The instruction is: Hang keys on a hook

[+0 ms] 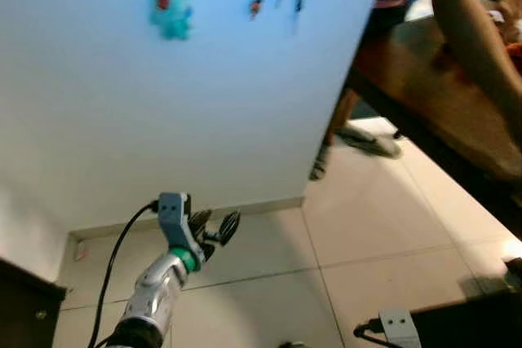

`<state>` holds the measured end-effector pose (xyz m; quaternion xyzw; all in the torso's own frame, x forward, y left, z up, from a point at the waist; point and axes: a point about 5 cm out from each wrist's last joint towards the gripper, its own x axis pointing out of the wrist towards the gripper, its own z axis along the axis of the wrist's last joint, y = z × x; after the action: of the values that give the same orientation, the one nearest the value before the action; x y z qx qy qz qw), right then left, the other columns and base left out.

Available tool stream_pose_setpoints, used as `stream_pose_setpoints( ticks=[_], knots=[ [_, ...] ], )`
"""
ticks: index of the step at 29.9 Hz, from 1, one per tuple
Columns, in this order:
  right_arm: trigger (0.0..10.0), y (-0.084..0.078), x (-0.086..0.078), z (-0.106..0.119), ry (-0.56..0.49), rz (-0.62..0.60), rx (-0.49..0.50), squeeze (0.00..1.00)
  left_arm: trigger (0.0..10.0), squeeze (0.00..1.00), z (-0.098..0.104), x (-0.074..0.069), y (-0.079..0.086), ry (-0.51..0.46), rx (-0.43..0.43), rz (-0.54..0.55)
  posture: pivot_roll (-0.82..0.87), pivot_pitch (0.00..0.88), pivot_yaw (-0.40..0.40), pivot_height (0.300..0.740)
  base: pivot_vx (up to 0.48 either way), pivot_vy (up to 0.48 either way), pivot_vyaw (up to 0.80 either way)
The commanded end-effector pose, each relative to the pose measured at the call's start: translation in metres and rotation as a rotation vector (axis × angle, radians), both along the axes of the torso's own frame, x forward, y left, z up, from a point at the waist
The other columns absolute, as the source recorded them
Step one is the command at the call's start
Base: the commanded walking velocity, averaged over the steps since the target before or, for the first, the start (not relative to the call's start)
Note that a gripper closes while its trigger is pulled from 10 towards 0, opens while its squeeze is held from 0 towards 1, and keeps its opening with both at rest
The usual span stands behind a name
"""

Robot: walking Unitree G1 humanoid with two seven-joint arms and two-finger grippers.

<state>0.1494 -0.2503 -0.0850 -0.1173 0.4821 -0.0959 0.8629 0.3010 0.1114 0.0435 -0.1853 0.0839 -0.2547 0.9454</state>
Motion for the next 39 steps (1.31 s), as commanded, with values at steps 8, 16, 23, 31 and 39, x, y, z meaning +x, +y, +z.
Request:
stream_pose_setpoints(
  ticks=[8, 16, 23, 31, 39],
  knots=[
    [10.0, 0.002, -0.015, -0.007, 0.058, -0.026, 0.022, 0.00, 10.0, 0.00, 0.050, 0.007, -0.032, -0.265, -0.005, -0.206, -0.06, 0.055, 0.062, 0.740, 0.000, 0.000, -0.80],
    [10.0, 0.004, -0.019, -0.009, 0.073, -0.024, 0.028, 0.00, 10.0, 0.00, 0.074, 0.010, -0.040, -0.373, 0.068, -0.252, -0.06, 0.064, 0.069, 0.740, 0.000, 0.000, -0.80],
    [10.0, 0.004, -0.021, -0.009, 0.076, -0.025, 0.030, 0.00, 10.0, 0.00, 0.077, 0.010, -0.040, -0.385, 0.071, -0.252, -0.06, 0.064, 0.072, 0.740, 0.000, 0.000, -0.80],
    [10.0, 0.012, -0.023, -0.012, 0.081, -0.005, 0.047, 0.00, 10.0, 0.00, 0.070, 0.013, -0.029, -0.339, 0.102, -0.179, -0.06, 0.057, 0.082, 0.740, 0.000, -0.352, -0.20],
    [10.0, 0.012, -0.024, -0.012, 0.087, 0.013, 0.043, 0.00, 10.0, 0.00, 0.074, 0.012, -0.032, -0.352, 0.106, -0.192, -0.06, 0.046, 0.089, 0.740, 0.000, -0.469, 0.00]
  ],
)
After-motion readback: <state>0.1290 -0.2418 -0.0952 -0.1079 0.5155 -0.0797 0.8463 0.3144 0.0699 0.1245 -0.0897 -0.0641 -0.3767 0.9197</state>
